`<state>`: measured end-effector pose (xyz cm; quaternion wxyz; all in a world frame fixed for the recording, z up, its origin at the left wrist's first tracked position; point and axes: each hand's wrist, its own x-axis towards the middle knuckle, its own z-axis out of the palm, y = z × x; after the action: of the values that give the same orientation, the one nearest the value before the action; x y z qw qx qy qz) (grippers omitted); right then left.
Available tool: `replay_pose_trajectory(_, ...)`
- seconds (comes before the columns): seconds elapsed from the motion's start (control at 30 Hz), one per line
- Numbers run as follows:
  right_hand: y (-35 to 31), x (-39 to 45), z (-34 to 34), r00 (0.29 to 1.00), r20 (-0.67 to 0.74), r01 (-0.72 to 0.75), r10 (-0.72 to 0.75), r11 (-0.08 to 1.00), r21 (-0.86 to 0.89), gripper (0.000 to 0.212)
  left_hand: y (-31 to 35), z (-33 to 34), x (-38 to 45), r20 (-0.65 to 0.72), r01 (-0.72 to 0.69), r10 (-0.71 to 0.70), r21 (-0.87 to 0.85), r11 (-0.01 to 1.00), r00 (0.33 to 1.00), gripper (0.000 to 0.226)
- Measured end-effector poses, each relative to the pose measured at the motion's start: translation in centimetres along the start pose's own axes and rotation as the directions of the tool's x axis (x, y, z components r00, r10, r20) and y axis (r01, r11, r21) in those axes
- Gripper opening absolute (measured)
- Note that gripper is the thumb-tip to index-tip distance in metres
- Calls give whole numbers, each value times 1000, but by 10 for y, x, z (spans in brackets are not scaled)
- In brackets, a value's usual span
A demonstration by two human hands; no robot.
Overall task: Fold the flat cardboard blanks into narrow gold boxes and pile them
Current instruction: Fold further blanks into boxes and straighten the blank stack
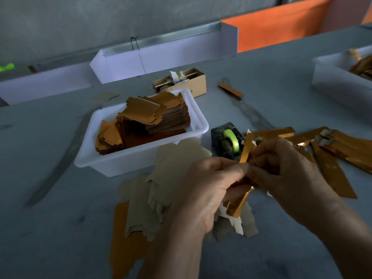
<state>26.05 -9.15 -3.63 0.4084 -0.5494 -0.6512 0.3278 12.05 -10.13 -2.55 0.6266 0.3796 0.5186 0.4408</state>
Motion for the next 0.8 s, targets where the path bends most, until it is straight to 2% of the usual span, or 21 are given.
replay_pose_trajectory(0.17,-3,-2,3,999,-35,-3,-1,994,-110,29,-7,5,-1,-97,-75,81,58,995,992,16)
replay_pose_trajectory(0.33,-14,-8,5,994,-104,-2,-34,944,-330,30,-13,17,-5,-190,-154,174,113,982,966,19)
replay_pose_trajectory(0.4,-17,-10,3,991,-130,-35,-17,919,-393,37,-15,20,-7,-221,-193,229,173,966,948,17)
replay_pose_trajectory(0.5,-17,-9,-3,989,-149,-91,21,872,-481,59,-11,14,-9,-226,-230,279,220,948,933,13)
replay_pose_trajectory(0.53,-15,-9,-3,992,-125,-69,18,906,-419,62,-8,12,-9,-212,-230,273,208,951,938,11)
replay_pose_trajectory(0.6,-12,-8,0,995,-64,-80,74,992,-94,57,-2,11,-9,-173,-201,220,122,972,960,10)
replay_pose_trajectory(0.67,-8,-8,3,982,33,-186,184,943,278,50,4,11,-9,-145,-137,138,16,990,980,17)
replay_pose_trajectory(0.73,-1,-7,5,970,67,-243,235,895,375,42,8,8,-11,-115,-98,105,61,993,988,18)
replay_pose_trajectory(0.8,8,-2,-1,968,35,-244,250,895,373,27,8,0,-14,-122,-149,185,257,955,975,10)
